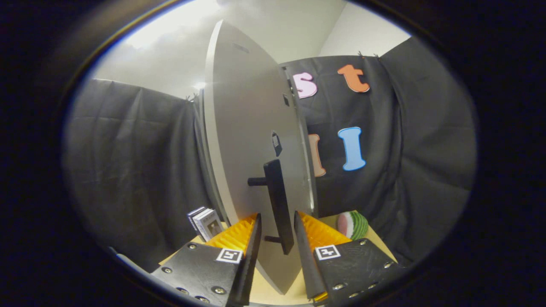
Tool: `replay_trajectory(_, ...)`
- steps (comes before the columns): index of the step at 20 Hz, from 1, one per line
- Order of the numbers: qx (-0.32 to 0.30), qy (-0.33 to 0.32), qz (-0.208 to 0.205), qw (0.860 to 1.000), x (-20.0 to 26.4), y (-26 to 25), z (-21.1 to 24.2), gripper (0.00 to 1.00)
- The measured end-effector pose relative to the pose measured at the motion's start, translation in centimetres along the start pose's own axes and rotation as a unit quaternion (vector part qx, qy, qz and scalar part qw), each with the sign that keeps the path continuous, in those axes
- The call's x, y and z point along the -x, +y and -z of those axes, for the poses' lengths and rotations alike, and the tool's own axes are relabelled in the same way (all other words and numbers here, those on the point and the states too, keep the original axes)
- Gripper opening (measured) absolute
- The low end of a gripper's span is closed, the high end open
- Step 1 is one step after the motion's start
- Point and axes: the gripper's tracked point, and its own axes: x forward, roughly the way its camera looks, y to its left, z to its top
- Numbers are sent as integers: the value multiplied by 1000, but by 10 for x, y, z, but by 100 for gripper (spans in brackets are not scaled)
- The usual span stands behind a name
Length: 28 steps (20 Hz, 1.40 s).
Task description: Open the shoe cabinet door, grab the shoes and put them into the shoe cabinet, then close the shoe cabinet door.
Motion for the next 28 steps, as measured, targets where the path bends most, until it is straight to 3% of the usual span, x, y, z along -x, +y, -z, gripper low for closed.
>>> replay_trajectory(18,0,44,-95,995,-90,112,31,48)
replay_trajectory(21,5,51,-103,993,-104,123,36,56)
replay_trajectory(28,16,48,-125,991,-138,148,38,63)
